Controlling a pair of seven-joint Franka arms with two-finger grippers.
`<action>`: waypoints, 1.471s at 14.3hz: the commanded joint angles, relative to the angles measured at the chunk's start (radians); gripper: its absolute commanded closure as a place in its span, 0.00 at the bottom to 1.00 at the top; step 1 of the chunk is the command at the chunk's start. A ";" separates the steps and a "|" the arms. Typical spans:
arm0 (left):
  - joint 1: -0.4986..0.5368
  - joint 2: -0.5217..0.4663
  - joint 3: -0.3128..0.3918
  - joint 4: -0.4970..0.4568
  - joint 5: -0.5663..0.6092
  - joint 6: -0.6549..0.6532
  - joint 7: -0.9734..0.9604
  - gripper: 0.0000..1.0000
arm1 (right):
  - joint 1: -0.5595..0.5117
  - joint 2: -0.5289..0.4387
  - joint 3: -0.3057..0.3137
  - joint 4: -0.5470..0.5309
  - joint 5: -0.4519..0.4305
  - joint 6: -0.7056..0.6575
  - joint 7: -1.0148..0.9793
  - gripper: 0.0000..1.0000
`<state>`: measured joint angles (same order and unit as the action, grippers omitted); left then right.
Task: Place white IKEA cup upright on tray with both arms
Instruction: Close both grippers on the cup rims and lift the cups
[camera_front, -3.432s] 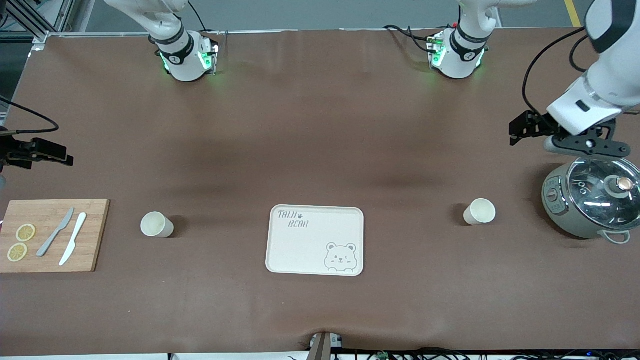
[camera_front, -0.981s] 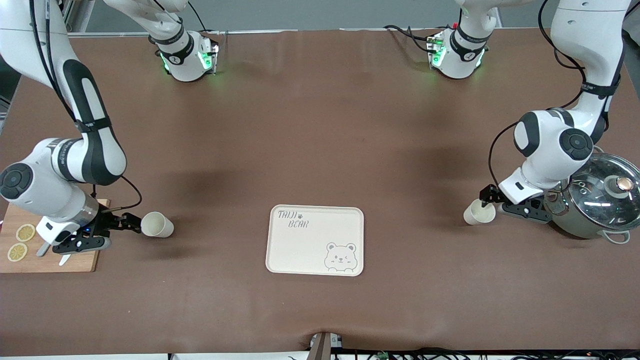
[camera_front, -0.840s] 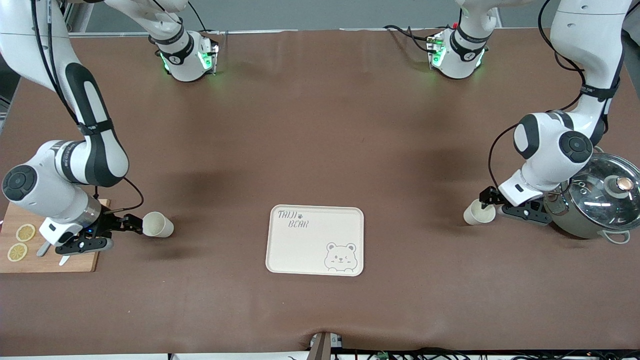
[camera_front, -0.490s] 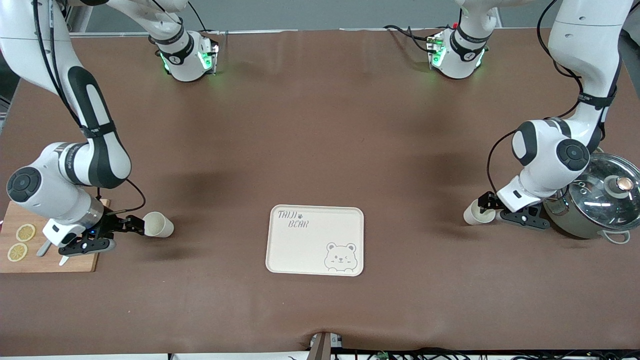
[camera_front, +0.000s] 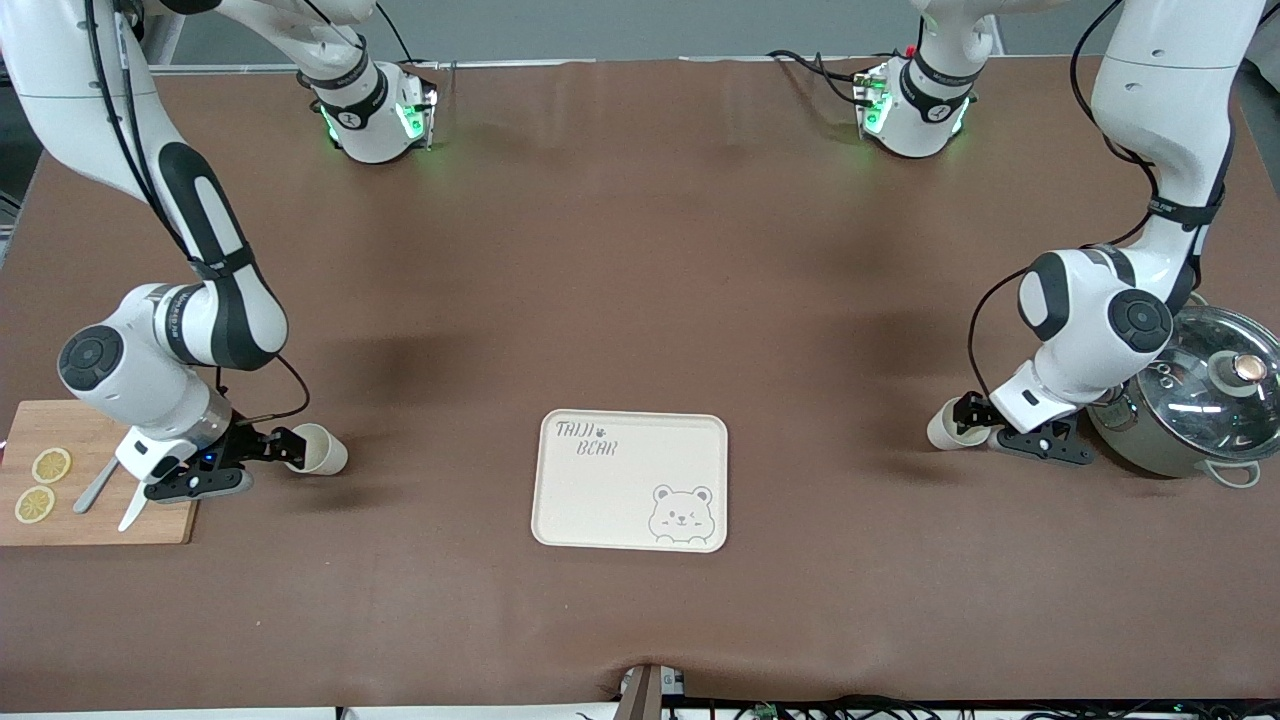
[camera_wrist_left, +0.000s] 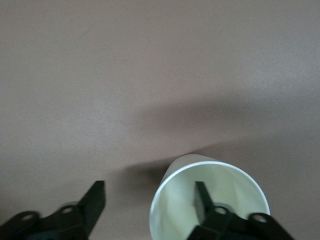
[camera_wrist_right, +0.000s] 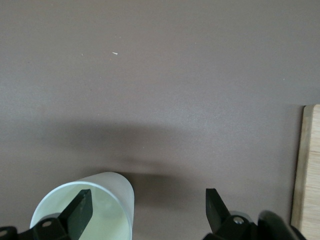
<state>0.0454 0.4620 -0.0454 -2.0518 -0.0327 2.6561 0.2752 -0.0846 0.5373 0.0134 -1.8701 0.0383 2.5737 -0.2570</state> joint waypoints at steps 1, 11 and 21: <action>-0.009 0.007 0.001 0.013 -0.027 -0.001 0.015 1.00 | -0.006 -0.010 0.008 -0.024 0.002 0.011 -0.016 0.00; -0.018 0.009 -0.001 0.028 -0.026 -0.001 0.001 1.00 | -0.006 -0.010 0.013 -0.058 0.000 0.063 -0.018 0.00; -0.137 0.001 -0.008 0.218 -0.030 -0.221 -0.270 1.00 | -0.003 -0.003 0.013 -0.072 0.000 0.115 -0.018 0.00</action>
<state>-0.0699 0.4642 -0.0550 -1.8855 -0.0381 2.5007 0.0421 -0.0843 0.5372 0.0198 -1.9270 0.0383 2.6669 -0.2618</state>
